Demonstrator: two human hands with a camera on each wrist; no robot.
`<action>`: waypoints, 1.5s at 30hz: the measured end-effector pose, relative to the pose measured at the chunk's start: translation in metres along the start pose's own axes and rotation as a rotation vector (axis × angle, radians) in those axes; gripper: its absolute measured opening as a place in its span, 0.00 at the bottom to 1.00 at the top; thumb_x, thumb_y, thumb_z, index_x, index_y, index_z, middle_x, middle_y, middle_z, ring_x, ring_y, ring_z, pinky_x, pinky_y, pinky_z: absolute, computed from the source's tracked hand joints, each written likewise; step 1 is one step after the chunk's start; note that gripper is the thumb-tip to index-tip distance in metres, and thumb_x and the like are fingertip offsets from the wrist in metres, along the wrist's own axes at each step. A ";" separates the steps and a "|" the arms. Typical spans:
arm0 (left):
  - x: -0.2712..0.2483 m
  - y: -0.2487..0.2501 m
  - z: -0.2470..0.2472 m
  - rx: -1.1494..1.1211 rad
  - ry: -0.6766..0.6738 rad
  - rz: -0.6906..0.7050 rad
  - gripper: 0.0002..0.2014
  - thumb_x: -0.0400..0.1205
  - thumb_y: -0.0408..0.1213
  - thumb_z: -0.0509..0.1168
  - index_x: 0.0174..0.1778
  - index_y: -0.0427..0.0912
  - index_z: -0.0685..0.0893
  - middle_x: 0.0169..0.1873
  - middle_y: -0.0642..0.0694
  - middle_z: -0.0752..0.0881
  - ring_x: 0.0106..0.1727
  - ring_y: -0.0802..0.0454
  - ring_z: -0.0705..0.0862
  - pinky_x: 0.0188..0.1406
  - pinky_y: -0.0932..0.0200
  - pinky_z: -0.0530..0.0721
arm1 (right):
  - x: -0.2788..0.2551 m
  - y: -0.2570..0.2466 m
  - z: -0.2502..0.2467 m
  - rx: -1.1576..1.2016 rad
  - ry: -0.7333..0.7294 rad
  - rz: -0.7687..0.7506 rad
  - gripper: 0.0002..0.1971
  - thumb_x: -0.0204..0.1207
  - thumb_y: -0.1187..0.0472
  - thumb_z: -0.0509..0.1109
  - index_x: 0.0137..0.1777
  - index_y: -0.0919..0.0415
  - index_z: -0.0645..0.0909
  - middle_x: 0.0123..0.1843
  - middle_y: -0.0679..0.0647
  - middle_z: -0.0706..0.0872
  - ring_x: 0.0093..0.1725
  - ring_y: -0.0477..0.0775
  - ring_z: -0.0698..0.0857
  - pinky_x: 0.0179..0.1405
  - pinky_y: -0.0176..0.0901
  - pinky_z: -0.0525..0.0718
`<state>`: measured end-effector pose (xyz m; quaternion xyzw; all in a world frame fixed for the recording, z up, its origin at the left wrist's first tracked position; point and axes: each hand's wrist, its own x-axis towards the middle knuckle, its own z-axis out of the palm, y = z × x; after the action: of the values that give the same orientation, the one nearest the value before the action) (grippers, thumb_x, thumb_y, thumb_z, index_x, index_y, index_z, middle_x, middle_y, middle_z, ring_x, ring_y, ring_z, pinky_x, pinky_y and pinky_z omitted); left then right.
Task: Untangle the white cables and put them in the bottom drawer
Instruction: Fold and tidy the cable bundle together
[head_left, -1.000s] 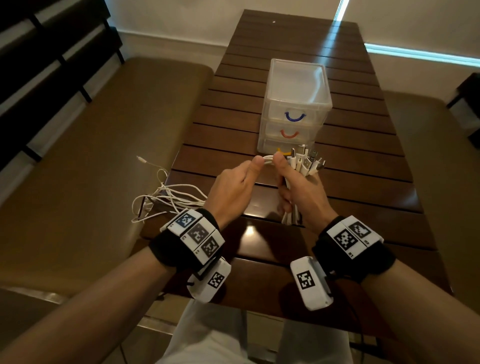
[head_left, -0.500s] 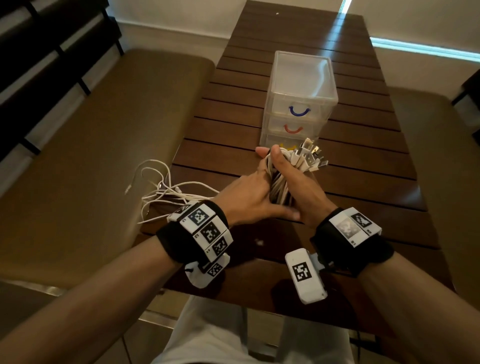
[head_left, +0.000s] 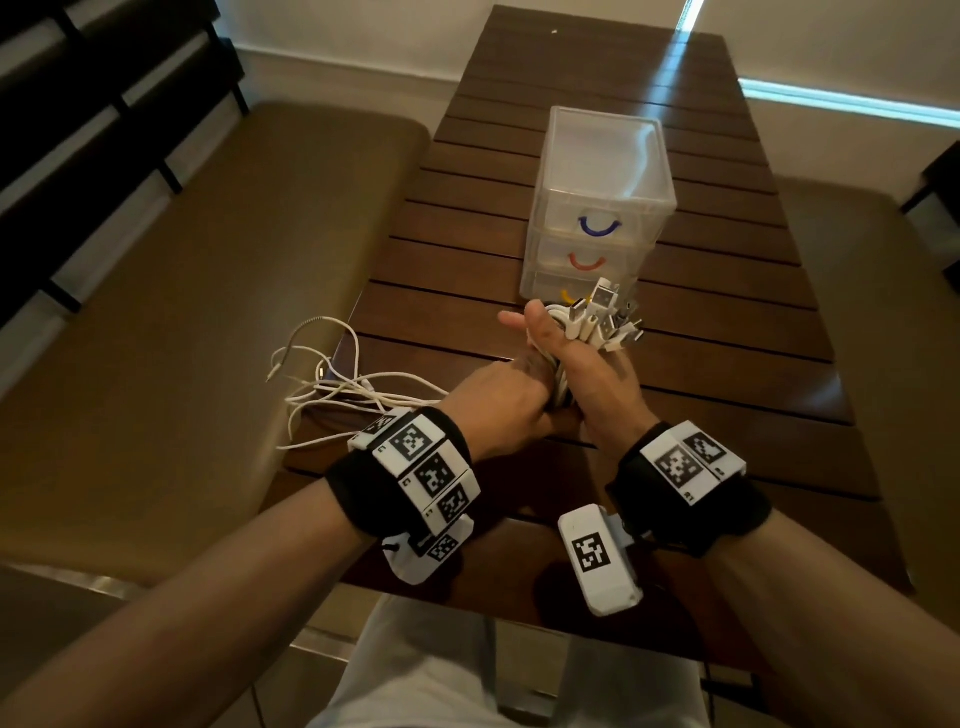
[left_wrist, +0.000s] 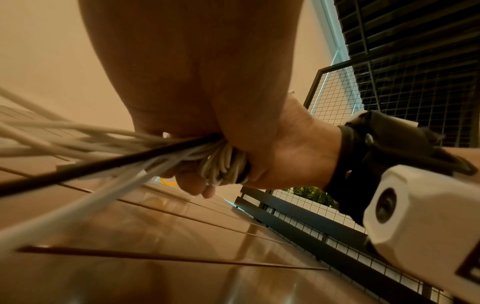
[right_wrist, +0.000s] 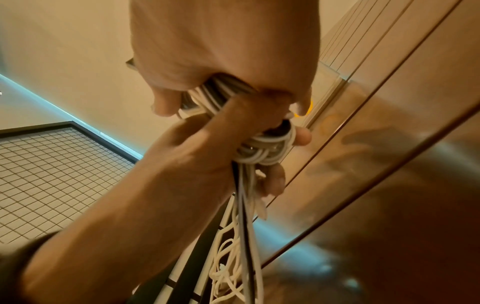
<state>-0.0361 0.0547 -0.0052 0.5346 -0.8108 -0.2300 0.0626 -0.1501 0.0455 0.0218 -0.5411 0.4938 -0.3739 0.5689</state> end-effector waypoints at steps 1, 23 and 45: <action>-0.001 0.001 -0.001 0.052 -0.012 0.007 0.25 0.84 0.46 0.64 0.71 0.33 0.72 0.62 0.34 0.80 0.53 0.37 0.83 0.52 0.43 0.84 | -0.001 0.001 0.001 0.003 -0.009 0.014 0.28 0.63 0.27 0.71 0.53 0.46 0.91 0.51 0.47 0.93 0.58 0.49 0.89 0.65 0.64 0.83; -0.006 -0.004 -0.019 -0.444 -0.017 -0.149 0.11 0.73 0.47 0.74 0.47 0.49 0.85 0.43 0.51 0.87 0.45 0.51 0.87 0.52 0.45 0.87 | -0.005 -0.006 0.008 0.340 0.029 0.014 0.26 0.67 0.36 0.75 0.34 0.62 0.77 0.28 0.55 0.76 0.34 0.53 0.79 0.39 0.46 0.87; -0.005 -0.016 0.000 -0.488 0.078 -0.083 0.14 0.67 0.54 0.74 0.39 0.48 0.85 0.31 0.50 0.88 0.34 0.55 0.87 0.42 0.46 0.88 | 0.003 -0.008 0.005 0.367 -0.083 0.081 0.24 0.78 0.42 0.69 0.28 0.56 0.70 0.22 0.52 0.68 0.22 0.51 0.71 0.28 0.41 0.75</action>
<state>-0.0207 0.0540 -0.0119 0.5449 -0.7055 -0.4007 0.2116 -0.1435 0.0430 0.0283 -0.4228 0.4149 -0.4117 0.6925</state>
